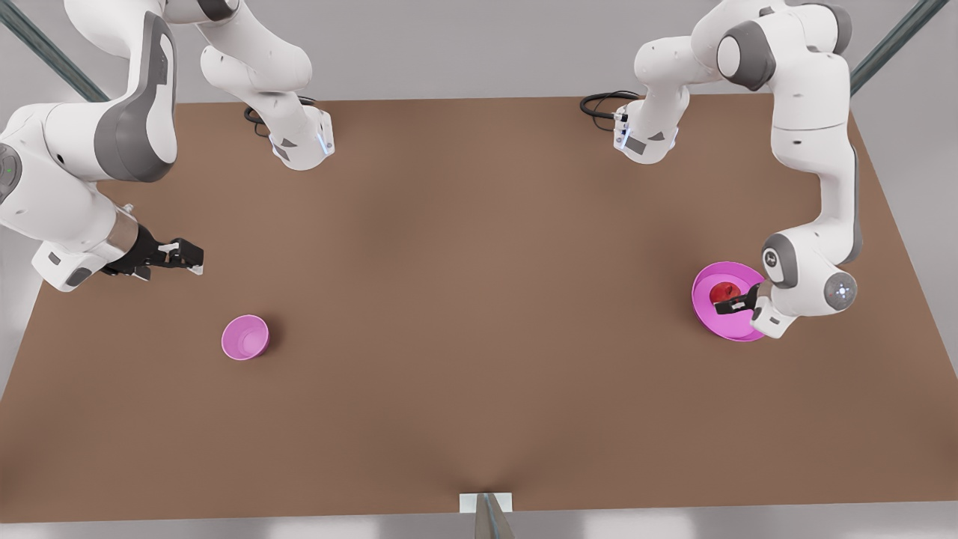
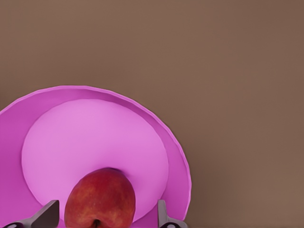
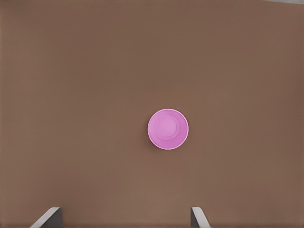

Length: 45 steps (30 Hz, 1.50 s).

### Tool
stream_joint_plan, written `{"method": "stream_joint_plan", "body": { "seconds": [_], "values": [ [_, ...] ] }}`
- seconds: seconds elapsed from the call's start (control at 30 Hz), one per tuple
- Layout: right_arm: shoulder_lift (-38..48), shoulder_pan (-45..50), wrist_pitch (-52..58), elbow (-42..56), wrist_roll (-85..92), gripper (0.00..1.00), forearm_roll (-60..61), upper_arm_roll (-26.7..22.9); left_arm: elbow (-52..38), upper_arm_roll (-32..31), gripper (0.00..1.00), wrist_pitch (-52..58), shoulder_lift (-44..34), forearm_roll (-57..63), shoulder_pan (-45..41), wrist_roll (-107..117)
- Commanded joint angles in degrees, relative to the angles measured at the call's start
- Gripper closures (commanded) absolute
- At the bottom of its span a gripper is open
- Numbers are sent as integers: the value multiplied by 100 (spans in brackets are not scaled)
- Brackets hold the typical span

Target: Use the left arm to pick up the apple from the plate, transfer it to the gripper of the right arm, and then use the right arm to place it into the bowl

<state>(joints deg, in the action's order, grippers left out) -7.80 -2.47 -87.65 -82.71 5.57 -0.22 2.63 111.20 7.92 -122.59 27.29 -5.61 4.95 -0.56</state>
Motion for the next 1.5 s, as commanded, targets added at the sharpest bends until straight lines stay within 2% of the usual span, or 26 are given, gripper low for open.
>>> {"method": "stream_joint_plan", "body": {
  "seconds": [0.0,0.27,0.93,1.0,1.07,1.37,1.47],
  "values": [
    [6,0,2,1,32,0,4,0,-2,8,0,-55,31,16,6,-190],
    [6,-8,20,1,102,0,66,-17,271,52,0,-46,31,25,6,-190],
    [6,0,20,1,76,0,57,-17,297,78,0,-266,339,16,94,-181],
    [15,0,20,1,93,0,57,-8,289,78,5,-266,339,7,94,-181],
    [15,0,64,1,93,0,57,0,297,78,15,-266,339,7,94,-181],
    [15,0,64,10,172,0,48,0,174,78,20,15,233,-2,59,-181],
    [15,9,64,10,172,0,48,9,-739,-71,22,1140,198,-2,41,-199]
  ]
}}
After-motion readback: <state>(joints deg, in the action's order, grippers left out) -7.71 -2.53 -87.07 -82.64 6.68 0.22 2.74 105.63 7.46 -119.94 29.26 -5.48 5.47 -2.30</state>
